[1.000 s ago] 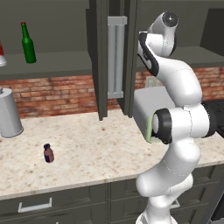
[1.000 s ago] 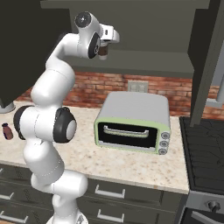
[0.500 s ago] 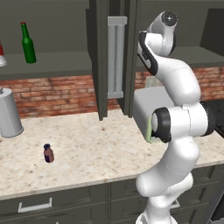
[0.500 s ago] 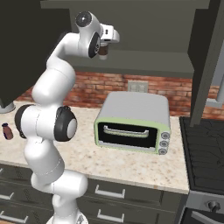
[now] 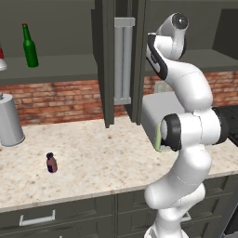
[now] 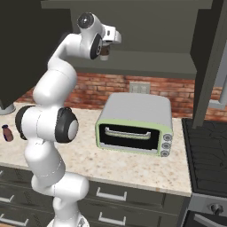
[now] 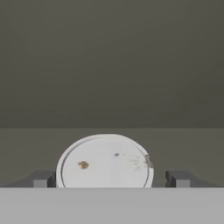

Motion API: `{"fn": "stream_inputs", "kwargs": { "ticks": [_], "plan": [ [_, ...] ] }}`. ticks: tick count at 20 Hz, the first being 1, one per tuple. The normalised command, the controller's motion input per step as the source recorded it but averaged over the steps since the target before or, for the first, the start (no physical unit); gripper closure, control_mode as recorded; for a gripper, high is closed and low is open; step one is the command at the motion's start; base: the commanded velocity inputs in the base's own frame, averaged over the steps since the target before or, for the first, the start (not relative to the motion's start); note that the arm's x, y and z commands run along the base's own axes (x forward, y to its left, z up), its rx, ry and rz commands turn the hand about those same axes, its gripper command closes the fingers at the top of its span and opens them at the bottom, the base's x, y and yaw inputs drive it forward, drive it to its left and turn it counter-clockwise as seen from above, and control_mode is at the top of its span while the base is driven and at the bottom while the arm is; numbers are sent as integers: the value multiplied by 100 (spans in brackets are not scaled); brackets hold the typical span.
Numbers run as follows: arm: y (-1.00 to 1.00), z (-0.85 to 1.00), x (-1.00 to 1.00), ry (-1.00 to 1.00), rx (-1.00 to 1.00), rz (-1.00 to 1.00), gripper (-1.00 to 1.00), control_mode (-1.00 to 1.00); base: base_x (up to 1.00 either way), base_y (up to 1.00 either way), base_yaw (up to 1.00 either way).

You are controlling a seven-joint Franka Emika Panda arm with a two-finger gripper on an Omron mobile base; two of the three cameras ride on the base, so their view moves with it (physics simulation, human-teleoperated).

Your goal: Sort all alcoholic drinks to one cabinet, and non-alcoholic drinks to the other.

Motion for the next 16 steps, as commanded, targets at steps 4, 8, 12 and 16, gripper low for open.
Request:
{"fn": "stream_inputs", "kwargs": {
  "ticks": [4, 8, 12, 16],
  "plan": [
    [0, -8, 6, -3, 1, 0, -100, -100, 0, 0, 0],
    [0, 0, 1, -4, 1, -2, -100, -100, 0, 0, 0],
    [-7, 2, -9, -3, 0, -4, -100, -100, 0, 0, 0],
    [-8, 0, -24, -3, 0, -3, -100, -100, 0, 0, 0]
  ]
}}
